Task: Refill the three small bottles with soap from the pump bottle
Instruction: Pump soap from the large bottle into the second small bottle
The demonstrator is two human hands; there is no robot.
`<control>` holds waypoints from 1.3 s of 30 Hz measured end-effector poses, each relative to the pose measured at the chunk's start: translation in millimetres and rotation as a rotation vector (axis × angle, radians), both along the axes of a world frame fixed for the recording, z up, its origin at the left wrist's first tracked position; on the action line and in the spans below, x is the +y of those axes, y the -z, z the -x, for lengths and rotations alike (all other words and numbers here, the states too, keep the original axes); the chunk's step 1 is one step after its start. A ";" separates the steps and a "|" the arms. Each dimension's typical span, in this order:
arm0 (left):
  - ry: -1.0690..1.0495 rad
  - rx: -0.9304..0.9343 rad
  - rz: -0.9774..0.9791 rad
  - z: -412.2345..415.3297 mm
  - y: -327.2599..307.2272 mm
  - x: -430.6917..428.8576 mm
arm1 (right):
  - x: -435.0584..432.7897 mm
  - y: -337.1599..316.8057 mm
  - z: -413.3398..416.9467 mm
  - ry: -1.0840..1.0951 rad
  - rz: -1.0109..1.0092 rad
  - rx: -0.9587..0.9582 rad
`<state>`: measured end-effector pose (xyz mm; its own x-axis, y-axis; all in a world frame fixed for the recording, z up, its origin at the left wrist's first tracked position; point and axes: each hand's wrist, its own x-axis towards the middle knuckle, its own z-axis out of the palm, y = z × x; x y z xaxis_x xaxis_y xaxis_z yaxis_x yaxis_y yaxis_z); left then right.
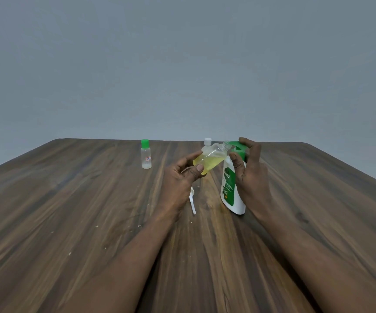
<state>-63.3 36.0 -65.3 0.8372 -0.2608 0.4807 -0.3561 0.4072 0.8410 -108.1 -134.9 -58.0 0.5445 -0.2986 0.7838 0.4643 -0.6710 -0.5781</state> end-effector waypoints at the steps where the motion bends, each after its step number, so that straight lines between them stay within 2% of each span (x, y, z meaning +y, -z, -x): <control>1: 0.001 0.001 0.002 0.1 0.1 -0.4 | 0.1 -0.1 0.5 -0.002 0.004 0.002; 20: -0.015 0.030 -0.024 -2.0 2.1 -0.8 | 0.1 -0.3 -2.2 0.025 0.019 0.007; 31: 0.126 0.062 -0.094 3.8 3.3 -7.9 | 3.6 -1.9 4.6 -0.025 -0.012 0.044; 39: 0.145 0.090 -0.119 6.5 8.4 -11.0 | 2.1 -1.3 3.6 -0.056 -0.026 0.052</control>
